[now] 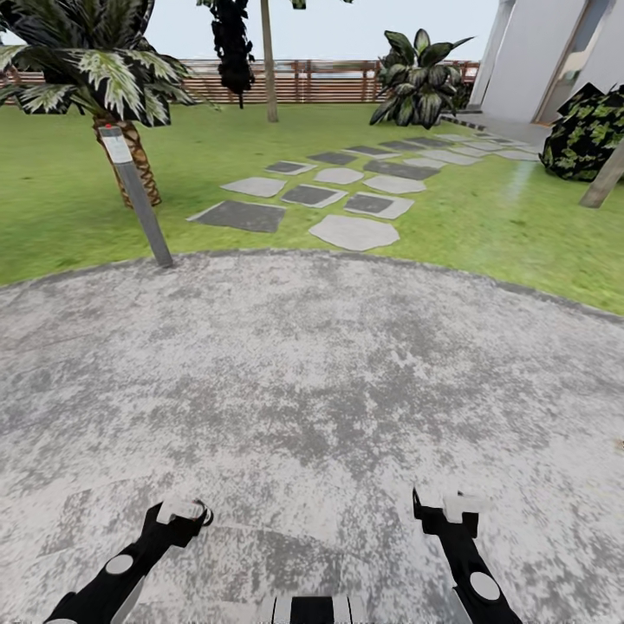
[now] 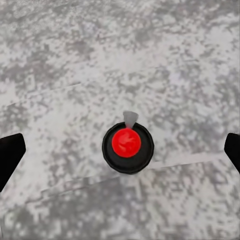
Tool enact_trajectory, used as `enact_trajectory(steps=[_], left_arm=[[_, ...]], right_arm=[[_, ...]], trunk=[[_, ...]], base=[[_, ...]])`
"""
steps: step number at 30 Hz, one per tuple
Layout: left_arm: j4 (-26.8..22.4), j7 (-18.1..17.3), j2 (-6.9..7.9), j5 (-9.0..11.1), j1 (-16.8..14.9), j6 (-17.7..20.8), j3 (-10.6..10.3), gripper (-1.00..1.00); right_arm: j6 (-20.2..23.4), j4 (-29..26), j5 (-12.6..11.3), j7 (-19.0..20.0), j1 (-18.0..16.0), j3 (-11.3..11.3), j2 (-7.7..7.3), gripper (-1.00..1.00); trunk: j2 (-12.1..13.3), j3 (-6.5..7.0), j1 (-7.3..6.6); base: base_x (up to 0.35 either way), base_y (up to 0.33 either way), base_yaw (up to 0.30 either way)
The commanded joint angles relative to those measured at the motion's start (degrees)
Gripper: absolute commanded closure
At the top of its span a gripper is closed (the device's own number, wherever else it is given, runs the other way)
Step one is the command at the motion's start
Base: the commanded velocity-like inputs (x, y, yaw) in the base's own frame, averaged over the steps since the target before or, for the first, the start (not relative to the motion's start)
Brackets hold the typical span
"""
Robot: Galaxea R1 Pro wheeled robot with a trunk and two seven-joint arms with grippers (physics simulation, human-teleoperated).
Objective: In the garden, pick up the pesticide atomizer on the floor and spray pesticide onto both trees until each tree trunk is fully covered.
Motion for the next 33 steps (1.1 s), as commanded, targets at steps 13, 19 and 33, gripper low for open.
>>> enact_trajectory(steps=[13,19,33], left_arm=[[-0.04,0.10,0.11,-0.90,-0.06,-2.27,0.07,-1.00],[-0.04,0.10,0.12,-0.90,-0.06,-2.28,0.07,-1.00],[0.03,0.17,0.17,-0.87,-0.06,-2.28,0.23,-1.00]], right_arm=[[-0.15,0.11,0.06,-0.18,-0.02,0.00,-0.01,-1.00],[-0.15,0.11,0.06,-0.18,-0.02,-0.02,-0.01,-1.00],[-0.24,0.20,0.14,-0.34,-0.02,0.04,-0.01,-1.00]], trunk=[[-0.19,-3.80,0.32],[-0.27,-5.67,0.48],[-0.32,-7.03,0.58]], base=[[0.000,0.000,0.000],[0.000,0.000,0.000],[0.025,0.005,0.000]])
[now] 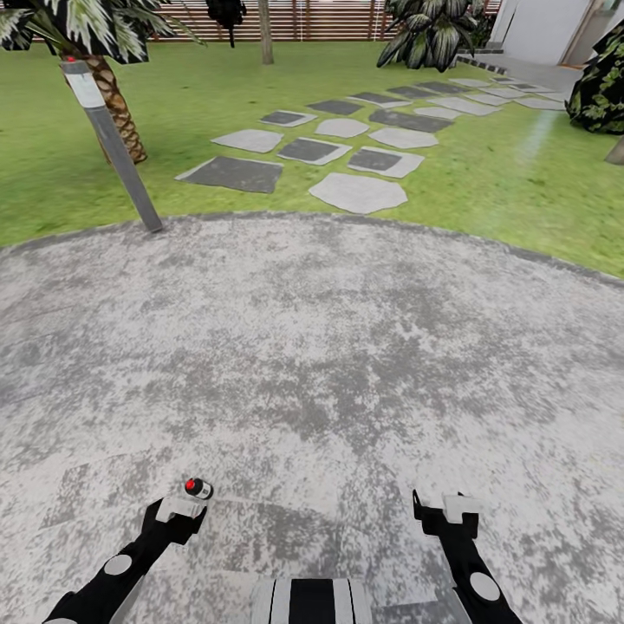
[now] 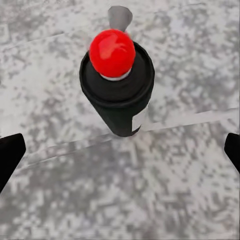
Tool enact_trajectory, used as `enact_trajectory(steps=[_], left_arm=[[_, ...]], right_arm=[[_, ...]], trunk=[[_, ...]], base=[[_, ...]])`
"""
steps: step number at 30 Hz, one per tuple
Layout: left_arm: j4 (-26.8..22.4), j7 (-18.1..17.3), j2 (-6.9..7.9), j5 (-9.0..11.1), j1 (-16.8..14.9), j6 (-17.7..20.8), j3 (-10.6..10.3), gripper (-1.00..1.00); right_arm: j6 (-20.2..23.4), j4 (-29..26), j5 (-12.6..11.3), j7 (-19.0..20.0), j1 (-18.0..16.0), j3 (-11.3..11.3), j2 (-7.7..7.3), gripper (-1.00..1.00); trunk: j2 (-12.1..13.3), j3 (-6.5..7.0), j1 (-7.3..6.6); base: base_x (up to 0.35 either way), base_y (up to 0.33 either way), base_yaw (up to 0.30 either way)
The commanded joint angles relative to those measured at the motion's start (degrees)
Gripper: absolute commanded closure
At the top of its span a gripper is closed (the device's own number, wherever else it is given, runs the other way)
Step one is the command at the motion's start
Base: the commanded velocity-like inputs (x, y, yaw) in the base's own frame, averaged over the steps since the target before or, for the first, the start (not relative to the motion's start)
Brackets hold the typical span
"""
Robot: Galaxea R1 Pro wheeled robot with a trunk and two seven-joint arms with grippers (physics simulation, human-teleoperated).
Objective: In the garden, pick up the pesticide atomizer on the floor and spray pesticide onto both trees until each tree trunk is fully covered.
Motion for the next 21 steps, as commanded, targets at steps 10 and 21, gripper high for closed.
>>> enact_trajectory(steps=[10,21], left_arm=[[0.05,0.10,-0.18,-0.60,-0.03,-0.22,-0.16,-1.00],[0.04,0.10,-0.21,-0.62,-0.03,-0.19,-0.25,-1.00]], right_arm=[[-0.15,0.03,0.04,-0.21,-0.02,0.04,-0.01,-1.00],[-0.16,0.03,0.04,-0.21,-0.02,0.05,-0.01,-1.00]], trunk=[[-0.01,-0.03,0.01],[-0.01,-0.03,0.01]], base=[[0.082,0.020,0.000],[0.072,0.000,0.000]])
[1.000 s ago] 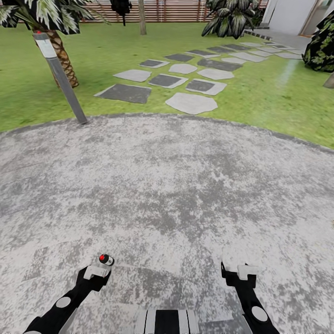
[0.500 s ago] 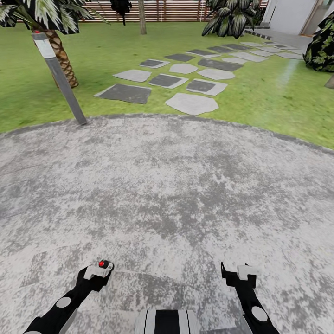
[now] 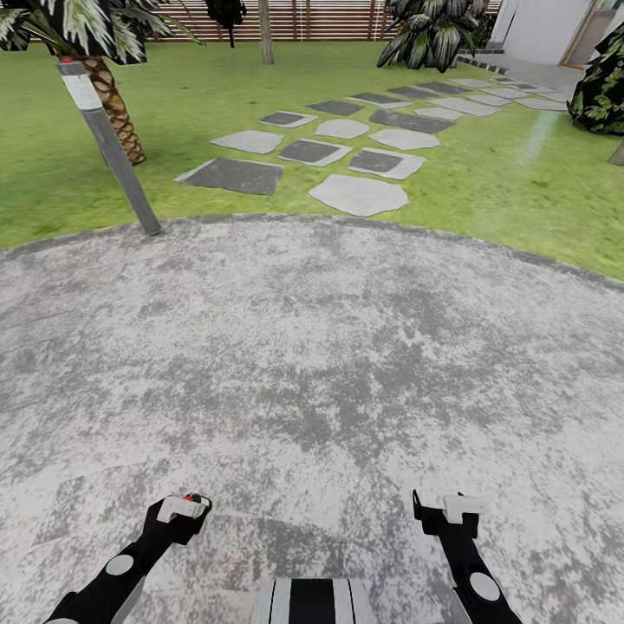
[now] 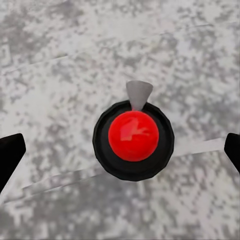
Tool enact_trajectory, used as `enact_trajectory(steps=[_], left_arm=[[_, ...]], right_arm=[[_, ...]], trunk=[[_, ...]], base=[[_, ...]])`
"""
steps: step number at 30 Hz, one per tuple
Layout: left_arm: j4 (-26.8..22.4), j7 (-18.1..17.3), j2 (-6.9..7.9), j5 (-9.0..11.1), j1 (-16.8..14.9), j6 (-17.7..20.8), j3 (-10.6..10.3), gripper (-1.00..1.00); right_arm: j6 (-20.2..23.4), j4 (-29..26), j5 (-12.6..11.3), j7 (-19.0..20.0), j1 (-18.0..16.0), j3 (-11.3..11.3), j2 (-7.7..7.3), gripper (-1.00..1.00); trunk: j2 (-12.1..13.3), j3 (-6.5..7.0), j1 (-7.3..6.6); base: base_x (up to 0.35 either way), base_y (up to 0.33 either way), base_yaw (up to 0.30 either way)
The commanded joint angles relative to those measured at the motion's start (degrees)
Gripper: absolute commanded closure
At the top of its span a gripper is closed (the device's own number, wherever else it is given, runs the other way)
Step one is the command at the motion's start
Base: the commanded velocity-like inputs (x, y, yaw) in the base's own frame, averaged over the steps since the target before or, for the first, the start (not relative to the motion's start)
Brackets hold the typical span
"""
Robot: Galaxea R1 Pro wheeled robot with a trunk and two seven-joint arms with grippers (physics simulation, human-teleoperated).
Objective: In the garden, pick up the pesticide atomizer on the floor and spray pesticide onto both trees until each tree trunk is fully covered.
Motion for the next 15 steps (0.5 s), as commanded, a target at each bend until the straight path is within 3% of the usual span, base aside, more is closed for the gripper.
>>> enact_trajectory(steps=[1,12,15], left_arm=[[-0.03,0.10,0.02,-0.56,-0.02,-0.28,-0.04,-1.00],[-0.04,0.10,-0.03,-0.56,-0.02,-0.28,-0.06,-1.00],[-0.04,0.10,0.00,-0.56,-0.02,-0.28,-0.07,-1.00]], right_arm=[[-0.14,0.03,0.04,-0.14,-0.02,0.05,-0.01,-1.00],[-0.12,0.03,0.04,-0.12,-0.02,0.00,-0.01,-1.00],[-0.07,0.03,0.04,-0.18,-0.02,-0.03,-0.01,-1.00]], trunk=[[-0.01,-0.03,-0.01],[-0.01,-0.09,-0.01],[-0.04,-0.73,0.04]], base=[[0.004,0.000,0.000],[0.001,0.000,0.000],[0.000,0.000,0.000]])
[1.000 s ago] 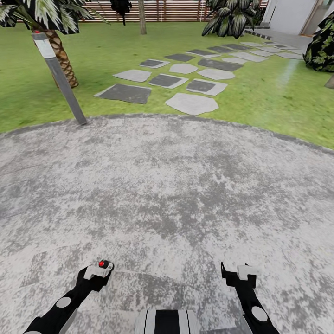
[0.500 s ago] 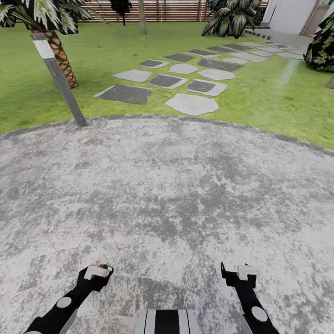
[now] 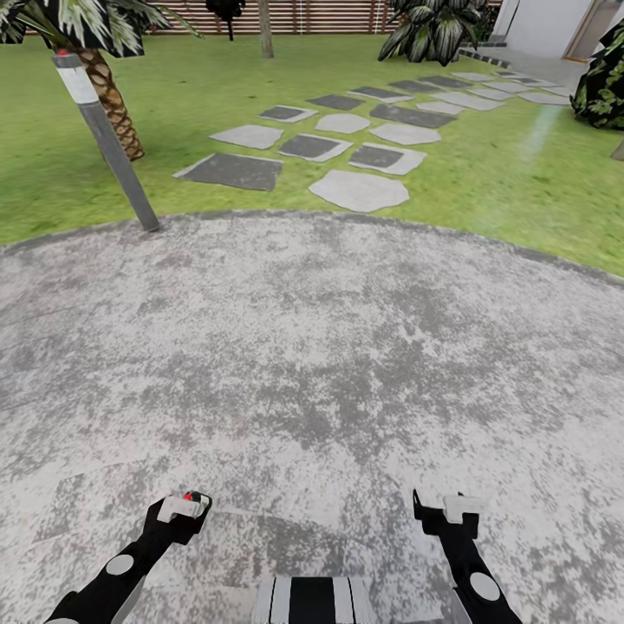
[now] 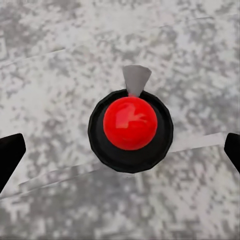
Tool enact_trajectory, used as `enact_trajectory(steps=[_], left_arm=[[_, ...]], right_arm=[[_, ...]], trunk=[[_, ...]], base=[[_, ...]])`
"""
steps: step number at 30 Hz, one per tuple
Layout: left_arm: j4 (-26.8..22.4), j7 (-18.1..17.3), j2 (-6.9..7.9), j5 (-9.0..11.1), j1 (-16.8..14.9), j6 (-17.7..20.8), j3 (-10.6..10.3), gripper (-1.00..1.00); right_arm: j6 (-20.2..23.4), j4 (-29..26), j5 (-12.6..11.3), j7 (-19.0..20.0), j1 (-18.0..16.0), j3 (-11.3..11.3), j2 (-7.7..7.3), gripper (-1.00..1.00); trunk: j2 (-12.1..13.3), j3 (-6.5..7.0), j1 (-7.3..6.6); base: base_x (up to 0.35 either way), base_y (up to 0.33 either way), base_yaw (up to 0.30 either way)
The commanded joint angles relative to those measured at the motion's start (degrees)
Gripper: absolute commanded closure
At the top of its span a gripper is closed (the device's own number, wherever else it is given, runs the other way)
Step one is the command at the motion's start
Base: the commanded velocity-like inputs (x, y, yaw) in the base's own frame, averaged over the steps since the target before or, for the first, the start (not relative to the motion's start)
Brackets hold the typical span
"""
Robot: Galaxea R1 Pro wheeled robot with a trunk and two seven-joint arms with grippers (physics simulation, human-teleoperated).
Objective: In the garden, pick up the pesticide atomizer on the floor and spray pesticide onto both trees until each tree trunk is fully covered.
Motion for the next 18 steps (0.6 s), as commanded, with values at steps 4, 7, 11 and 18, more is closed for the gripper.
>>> enact_trajectory(steps=[4,7,11,18], left_arm=[[0.03,0.10,0.03,-0.56,-0.02,-0.28,-0.03,-1.00],[0.03,0.10,-0.02,-0.56,-0.02,-0.28,-0.06,-1.00],[0.03,0.10,-0.04,-0.56,-0.02,-0.28,-0.07,-1.00],[0.03,0.10,-0.05,-0.56,-0.02,-0.28,-0.02,-1.00]], right_arm=[[-0.19,0.03,0.04,-0.20,-0.02,0.12,-0.01,-1.00],[-0.21,0.03,0.04,-0.19,-0.02,0.13,-0.01,-1.00],[-0.22,0.03,0.04,-0.17,-0.02,0.13,-0.01,-1.00],[-0.22,0.03,0.04,-0.17,-0.02,0.13,-0.01,-1.00]], trunk=[[-0.01,-0.17,-0.01],[-0.01,-0.18,-0.01],[-0.01,-0.19,-0.01],[-0.03,-0.41,0.01]], base=[[0.000,0.000,0.000],[0.000,0.000,0.000],[0.000,0.000,0.000],[0.000,0.000,0.000]])
